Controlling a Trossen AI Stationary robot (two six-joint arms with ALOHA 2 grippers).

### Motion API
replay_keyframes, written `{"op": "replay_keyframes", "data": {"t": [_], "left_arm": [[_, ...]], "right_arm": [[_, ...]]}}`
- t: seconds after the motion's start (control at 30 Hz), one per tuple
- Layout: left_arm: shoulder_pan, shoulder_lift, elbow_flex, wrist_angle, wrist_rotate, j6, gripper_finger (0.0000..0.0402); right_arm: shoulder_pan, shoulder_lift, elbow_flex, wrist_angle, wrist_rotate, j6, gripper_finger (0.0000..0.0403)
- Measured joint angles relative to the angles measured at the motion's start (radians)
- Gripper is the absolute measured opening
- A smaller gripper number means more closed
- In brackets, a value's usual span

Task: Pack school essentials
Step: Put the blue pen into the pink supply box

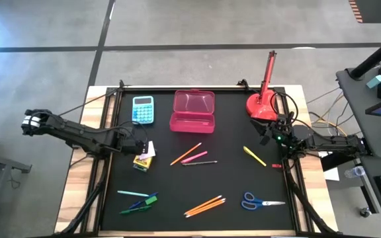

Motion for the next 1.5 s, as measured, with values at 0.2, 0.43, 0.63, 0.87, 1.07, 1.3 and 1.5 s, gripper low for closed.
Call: {"op": "replay_keyframes", "data": {"t": [0.2,0.43,0.63,0.87,1.07,1.3,1.5], "left_arm": [[0.0,-0.004,0.033,0.007,-0.027,0.084,0.014],[-0.003,0.002,0.128,-0.011,-0.026,0.232,0.014],[-0.047,0.107,0.239,0.044,0.042,0.338,0.014],[-0.159,0.323,0.406,0.04,0.223,0.397,0.014],[-0.296,0.429,0.486,0.041,0.342,0.343,0.014],[-0.481,0.51,0.533,0.04,0.382,0.106,0.014],[-0.587,0.572,0.551,0.043,0.386,-0.071,0.014]], "right_arm": [[0.0,0.0,0.0,0.0,0.0,0.0,0.0079],[0.0,0.0,0.0,0.0,0.0,0.0,0.0079],[0.0,0.0,0.0,0.0,0.0,0.0,0.0079],[0.0,0.0,0.0,0.0,0.0,0.0,0.0079],[0.0,0.0,0.0,0.0,0.0,0.0,0.0079],[0.0,0.0,0.0,0.0,0.0,0.0,0.0079],[0.0,0.0,0.0,0.0,0.0,0.0,0.0079]]}}
